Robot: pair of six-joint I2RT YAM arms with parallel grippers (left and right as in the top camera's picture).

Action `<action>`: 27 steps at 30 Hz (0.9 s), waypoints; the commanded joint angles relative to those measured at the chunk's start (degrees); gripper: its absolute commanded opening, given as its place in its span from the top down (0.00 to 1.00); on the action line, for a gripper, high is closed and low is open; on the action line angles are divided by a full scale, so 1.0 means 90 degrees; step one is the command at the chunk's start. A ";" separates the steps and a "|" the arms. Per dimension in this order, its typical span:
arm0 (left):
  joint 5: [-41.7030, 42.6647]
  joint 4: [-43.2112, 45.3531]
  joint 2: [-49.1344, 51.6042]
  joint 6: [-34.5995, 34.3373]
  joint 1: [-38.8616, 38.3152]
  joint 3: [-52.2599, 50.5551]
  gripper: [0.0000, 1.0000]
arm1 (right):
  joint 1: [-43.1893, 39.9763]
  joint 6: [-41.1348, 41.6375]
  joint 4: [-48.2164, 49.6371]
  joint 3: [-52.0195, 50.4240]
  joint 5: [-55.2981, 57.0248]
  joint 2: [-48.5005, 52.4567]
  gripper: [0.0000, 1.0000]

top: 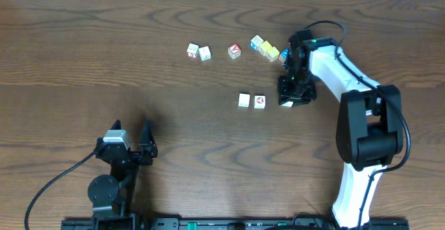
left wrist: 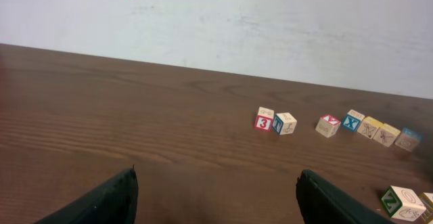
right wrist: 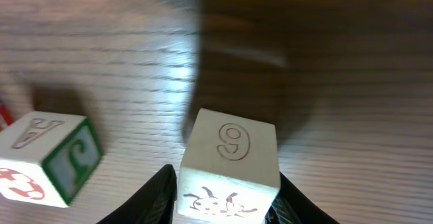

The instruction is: Lift 3 blocks

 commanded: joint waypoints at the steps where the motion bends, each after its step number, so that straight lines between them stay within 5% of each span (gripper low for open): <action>1: 0.0148 -0.0219 -0.0005 -0.0036 0.0029 -0.0097 0.25 | 0.0163 0.0267 -0.0007 -0.0015 -0.0119 -0.0134 0.61; 15: 0.0148 -0.0219 -0.0005 -0.0036 0.0029 -0.0097 0.25 | 0.0430 0.0340 0.0029 -0.0015 0.0044 -0.0134 0.66; 27: 0.0148 -0.0219 -0.0005 -0.0036 0.0029 -0.0097 0.25 | 0.0449 0.1078 0.0381 -0.0017 0.0619 -0.0134 0.52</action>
